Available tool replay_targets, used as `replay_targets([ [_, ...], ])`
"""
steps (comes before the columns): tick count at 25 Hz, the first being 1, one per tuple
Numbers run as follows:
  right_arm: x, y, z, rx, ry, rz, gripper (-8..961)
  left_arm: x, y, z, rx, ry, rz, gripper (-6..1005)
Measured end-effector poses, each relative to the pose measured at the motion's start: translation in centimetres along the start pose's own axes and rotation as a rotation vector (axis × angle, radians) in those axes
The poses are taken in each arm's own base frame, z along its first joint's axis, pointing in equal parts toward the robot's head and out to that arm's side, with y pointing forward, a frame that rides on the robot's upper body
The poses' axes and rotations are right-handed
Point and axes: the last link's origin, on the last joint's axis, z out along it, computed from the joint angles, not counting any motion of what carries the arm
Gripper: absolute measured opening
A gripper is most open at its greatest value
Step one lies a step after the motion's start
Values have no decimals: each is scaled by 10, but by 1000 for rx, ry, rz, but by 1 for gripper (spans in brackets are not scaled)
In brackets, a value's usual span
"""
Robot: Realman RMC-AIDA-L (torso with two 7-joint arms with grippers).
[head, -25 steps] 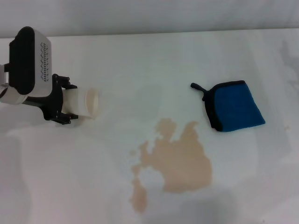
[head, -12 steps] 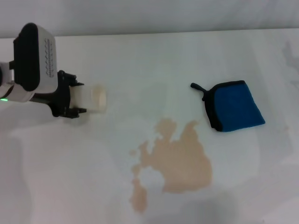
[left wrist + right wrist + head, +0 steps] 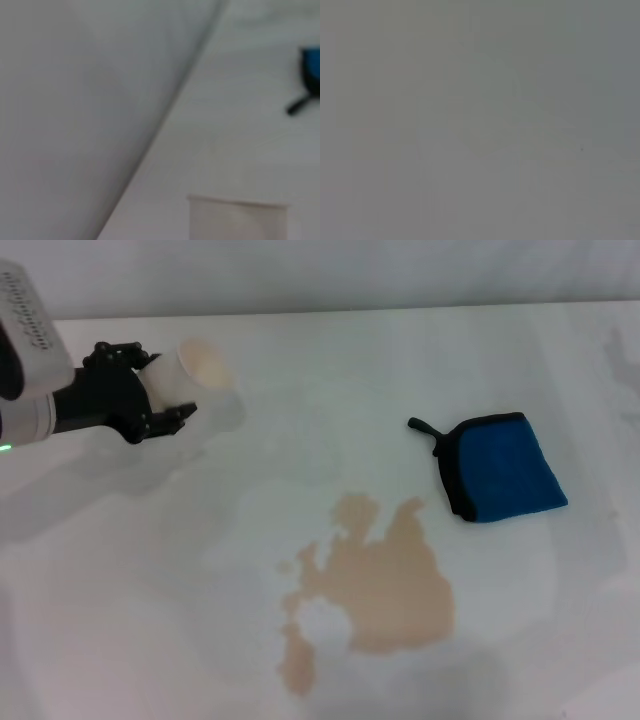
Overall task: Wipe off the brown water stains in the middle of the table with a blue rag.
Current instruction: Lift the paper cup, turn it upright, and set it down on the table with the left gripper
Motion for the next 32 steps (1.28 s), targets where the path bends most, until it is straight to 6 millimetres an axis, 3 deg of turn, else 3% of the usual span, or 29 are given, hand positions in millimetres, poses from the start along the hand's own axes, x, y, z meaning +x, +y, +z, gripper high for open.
replay_targets([
  [7,-3,1,2,-9,-10,-9,780,-22,19,-5,207,225,-306,667],
  [17,-5,4,6,-16,-18,-12,780,-46,38,-2,371,261,-499,668],
  [32,-8,4,8,-18,-28,-11,779,-57,62,10,341,184,-572,669],
])
